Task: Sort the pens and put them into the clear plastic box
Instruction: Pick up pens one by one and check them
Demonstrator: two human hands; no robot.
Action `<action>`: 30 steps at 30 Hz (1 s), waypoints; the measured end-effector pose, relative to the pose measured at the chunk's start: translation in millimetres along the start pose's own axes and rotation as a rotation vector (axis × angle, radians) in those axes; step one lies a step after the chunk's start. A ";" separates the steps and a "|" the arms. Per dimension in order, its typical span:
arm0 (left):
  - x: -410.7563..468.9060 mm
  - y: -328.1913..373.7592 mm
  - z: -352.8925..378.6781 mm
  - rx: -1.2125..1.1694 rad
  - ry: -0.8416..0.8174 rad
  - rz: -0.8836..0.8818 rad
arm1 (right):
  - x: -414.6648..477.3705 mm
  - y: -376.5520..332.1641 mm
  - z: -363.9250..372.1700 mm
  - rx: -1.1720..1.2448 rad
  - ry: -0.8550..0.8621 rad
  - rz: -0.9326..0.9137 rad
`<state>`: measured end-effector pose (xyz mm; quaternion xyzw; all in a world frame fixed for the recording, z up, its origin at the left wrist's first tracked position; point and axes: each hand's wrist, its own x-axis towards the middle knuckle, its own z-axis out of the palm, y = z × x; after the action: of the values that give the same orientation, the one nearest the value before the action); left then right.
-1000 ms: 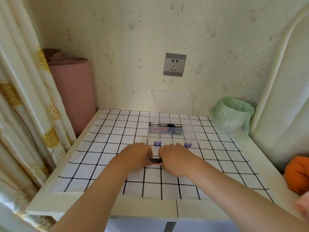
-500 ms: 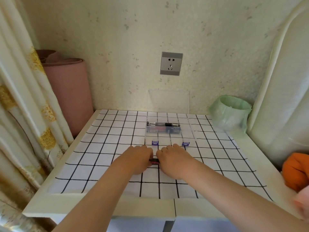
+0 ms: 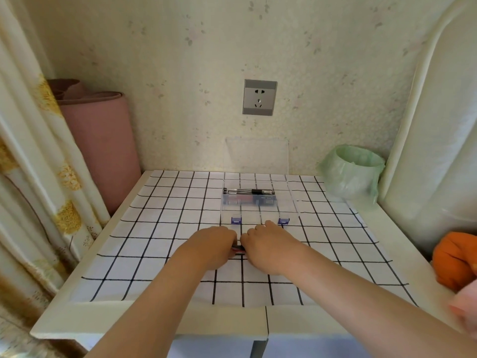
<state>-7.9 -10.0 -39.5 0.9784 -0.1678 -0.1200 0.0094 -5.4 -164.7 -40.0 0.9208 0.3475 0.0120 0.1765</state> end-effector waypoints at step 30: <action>35.0 -4.6 3.0 -0.194 0.317 -0.044 | 45.4 84.2 15.6 0.601 0.203 0.307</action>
<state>24.9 -17.2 -50.8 0.9831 -0.1303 0.0198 0.1272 84.8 -199.0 -31.1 0.9673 0.2088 0.0271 -0.1417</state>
